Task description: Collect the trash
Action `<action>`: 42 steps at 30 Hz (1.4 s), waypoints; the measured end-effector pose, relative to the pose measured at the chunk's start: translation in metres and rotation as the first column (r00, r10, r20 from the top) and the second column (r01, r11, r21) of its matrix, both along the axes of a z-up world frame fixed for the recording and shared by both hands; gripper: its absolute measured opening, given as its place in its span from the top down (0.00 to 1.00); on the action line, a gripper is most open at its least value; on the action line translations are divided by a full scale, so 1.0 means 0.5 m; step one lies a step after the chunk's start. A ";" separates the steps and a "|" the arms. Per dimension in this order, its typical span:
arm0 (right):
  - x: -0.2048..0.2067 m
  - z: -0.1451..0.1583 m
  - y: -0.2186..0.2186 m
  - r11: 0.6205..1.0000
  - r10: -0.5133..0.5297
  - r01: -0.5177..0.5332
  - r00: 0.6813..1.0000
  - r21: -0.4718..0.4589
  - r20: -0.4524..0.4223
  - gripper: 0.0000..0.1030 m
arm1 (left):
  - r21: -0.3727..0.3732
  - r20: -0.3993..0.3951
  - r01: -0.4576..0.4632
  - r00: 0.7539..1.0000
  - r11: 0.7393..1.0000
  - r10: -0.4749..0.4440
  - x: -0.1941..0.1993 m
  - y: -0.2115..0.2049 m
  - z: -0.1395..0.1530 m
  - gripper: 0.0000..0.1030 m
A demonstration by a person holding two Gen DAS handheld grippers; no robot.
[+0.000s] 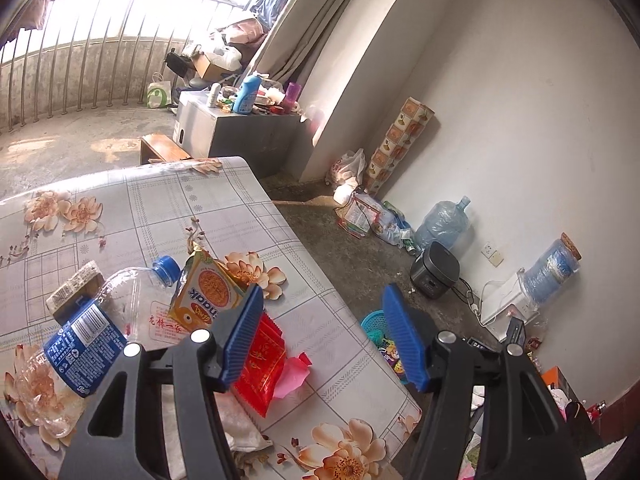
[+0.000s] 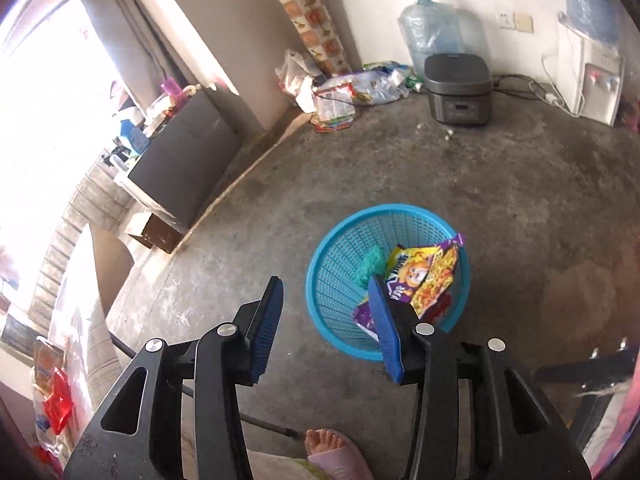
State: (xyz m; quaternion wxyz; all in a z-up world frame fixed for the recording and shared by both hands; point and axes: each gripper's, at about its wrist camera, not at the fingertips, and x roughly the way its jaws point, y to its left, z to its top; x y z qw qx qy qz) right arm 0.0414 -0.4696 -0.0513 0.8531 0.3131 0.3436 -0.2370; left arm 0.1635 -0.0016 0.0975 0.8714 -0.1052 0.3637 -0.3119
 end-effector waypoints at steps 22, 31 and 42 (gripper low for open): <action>0.264 0.163 0.498 0.696 0.712 -0.718 0.686 -0.015 0.149 0.40 | -0.090 -0.076 -0.349 0.936 0.933 0.343 -0.074 0.404 -0.094 0.36; 0.367 0.115 0.594 0.686 0.709 -0.713 0.700 0.147 0.087 0.40 | -0.099 -0.138 -0.352 0.931 0.931 0.338 0.068 0.469 -0.143 0.36; 0.405 0.083 0.631 0.663 0.727 -0.721 0.685 0.202 0.058 0.40 | -0.172 -0.427 -0.156 0.902 0.973 0.069 0.293 0.410 -0.241 0.47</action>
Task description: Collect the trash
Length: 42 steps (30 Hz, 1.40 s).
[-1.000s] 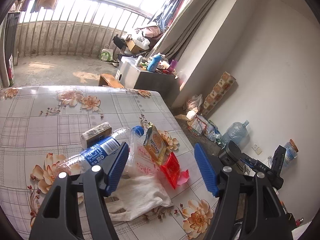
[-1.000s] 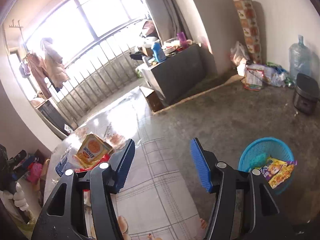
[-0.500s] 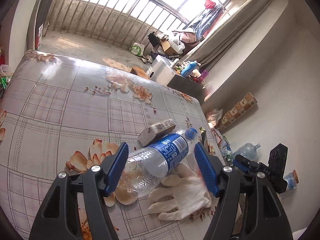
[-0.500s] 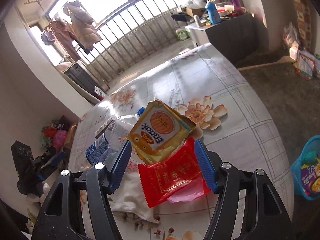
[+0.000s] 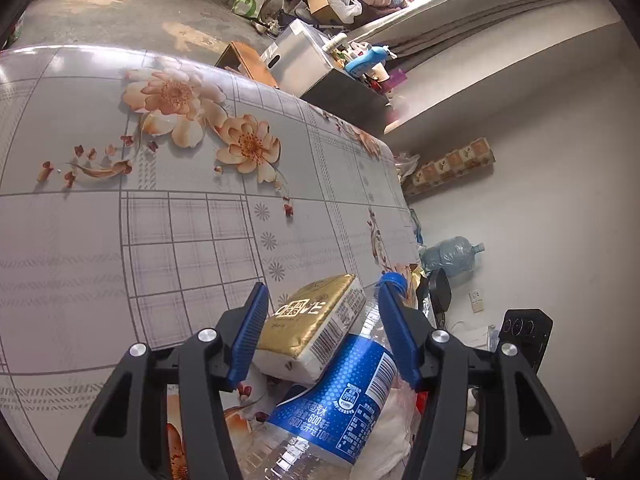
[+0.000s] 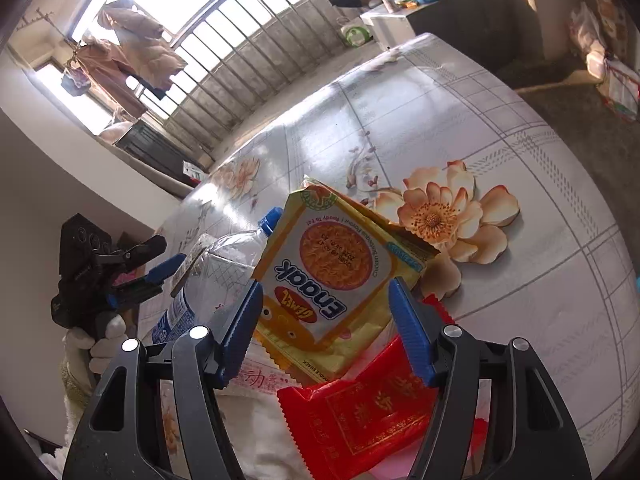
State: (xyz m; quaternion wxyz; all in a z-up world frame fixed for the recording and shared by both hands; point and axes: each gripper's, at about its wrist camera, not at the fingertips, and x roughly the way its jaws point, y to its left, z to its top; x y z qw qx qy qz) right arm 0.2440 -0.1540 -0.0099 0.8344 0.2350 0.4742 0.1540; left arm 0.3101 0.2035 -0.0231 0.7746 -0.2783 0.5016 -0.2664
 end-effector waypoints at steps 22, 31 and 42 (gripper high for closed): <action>-0.062 -0.023 -0.004 0.991 0.093 -0.087 0.994 0.102 -0.053 0.44 | -0.097 -0.032 0.025 0.999 0.995 -0.028 -0.220 -0.053 -0.018 0.51; -0.077 0.002 -0.012 0.994 0.097 -0.095 0.995 0.059 -0.027 0.44 | -0.047 0.024 -0.011 1.000 0.999 0.012 -0.272 -0.051 0.000 0.51; -0.091 0.045 -0.040 1.000 0.030 -0.030 0.998 -0.008 0.052 0.44 | 0.099 0.158 -0.087 0.985 0.991 0.070 -0.278 -0.042 0.042 0.50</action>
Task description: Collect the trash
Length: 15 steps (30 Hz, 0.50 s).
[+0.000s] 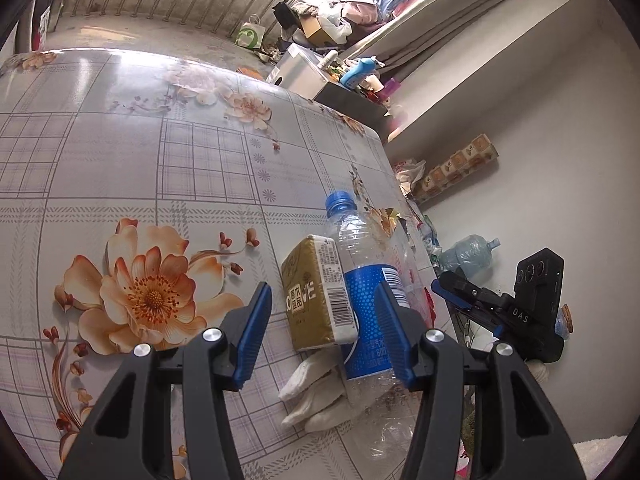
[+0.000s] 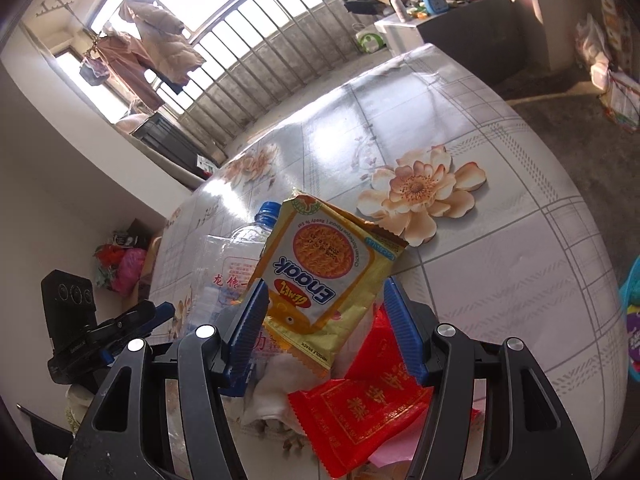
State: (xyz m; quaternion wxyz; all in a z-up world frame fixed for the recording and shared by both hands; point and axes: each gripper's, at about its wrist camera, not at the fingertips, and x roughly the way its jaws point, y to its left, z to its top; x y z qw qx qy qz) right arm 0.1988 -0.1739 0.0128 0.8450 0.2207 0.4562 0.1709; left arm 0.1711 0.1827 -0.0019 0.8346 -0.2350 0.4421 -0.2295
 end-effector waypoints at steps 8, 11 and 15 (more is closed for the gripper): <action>-0.024 -0.014 -0.018 0.999 -0.044 0.044 0.999 -0.008 -0.003 0.44 | 0.154 0.037 -0.009 0.999 0.988 0.003 0.024 -0.046 -0.017 0.50; -0.035 -0.018 -0.026 0.998 -0.056 0.056 0.998 -0.024 -0.004 0.44 | 0.168 0.018 -0.034 0.999 0.985 0.031 0.023 -0.031 -0.038 0.50; -0.035 -0.027 -0.030 0.997 -0.070 0.069 0.997 -0.021 -0.014 0.44 | 0.173 -0.016 -0.084 0.996 0.981 0.088 0.022 0.005 -0.056 0.50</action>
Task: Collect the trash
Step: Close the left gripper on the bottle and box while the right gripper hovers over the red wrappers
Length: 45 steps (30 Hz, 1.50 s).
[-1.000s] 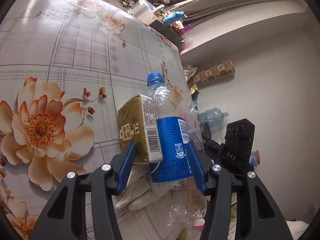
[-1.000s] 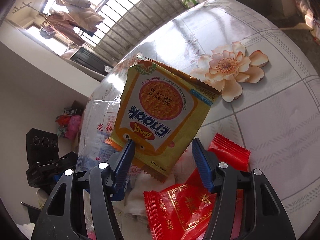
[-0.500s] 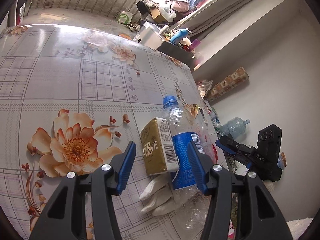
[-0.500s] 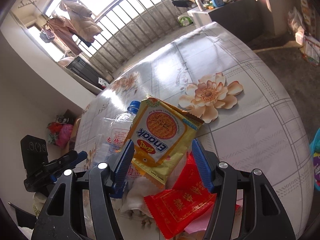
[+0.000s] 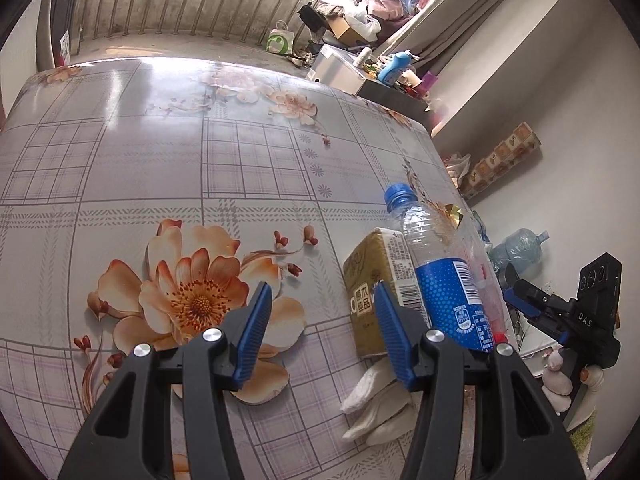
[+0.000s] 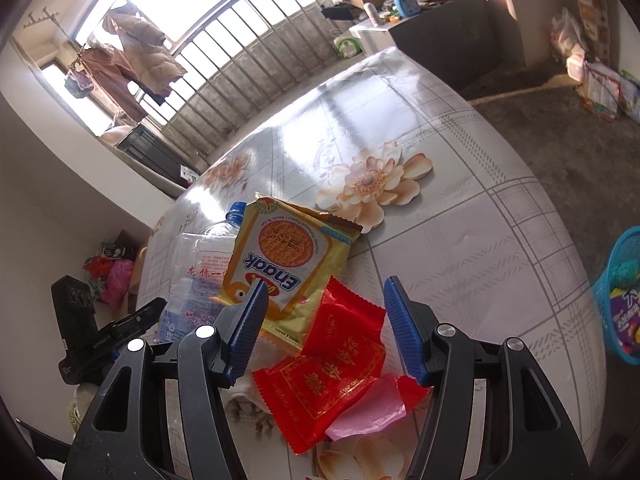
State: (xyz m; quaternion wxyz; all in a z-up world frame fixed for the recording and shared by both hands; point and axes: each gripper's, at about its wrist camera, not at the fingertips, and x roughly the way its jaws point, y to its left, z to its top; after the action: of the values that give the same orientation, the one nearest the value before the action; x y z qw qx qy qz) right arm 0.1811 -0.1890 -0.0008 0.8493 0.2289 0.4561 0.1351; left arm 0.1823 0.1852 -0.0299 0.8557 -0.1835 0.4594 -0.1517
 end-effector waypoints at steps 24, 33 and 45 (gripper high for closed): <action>-0.019 -0.030 -0.021 1.000 -0.024 0.024 1.000 0.014 -0.020 0.44 | 0.042 -0.021 -0.106 0.994 0.993 0.107 0.012 0.043 -0.023 0.48; -0.023 -0.027 -0.027 1.000 -0.026 0.026 1.000 0.017 -0.015 0.44 | 0.089 -0.002 0.011 1.000 0.996 -0.011 0.006 -0.025 -0.011 0.38; -0.032 -0.033 -0.038 0.999 -0.041 0.042 0.999 0.018 -0.023 0.44 | 0.171 -0.008 0.060 0.998 0.984 -0.059 0.023 -0.075 -0.027 0.36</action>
State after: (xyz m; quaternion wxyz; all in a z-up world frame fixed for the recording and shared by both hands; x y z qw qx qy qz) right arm 0.1651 -0.2083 -0.0175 0.8446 0.2477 0.4595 0.1190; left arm 0.1939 0.1476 -0.0436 0.8626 -0.0959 0.4774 -0.1369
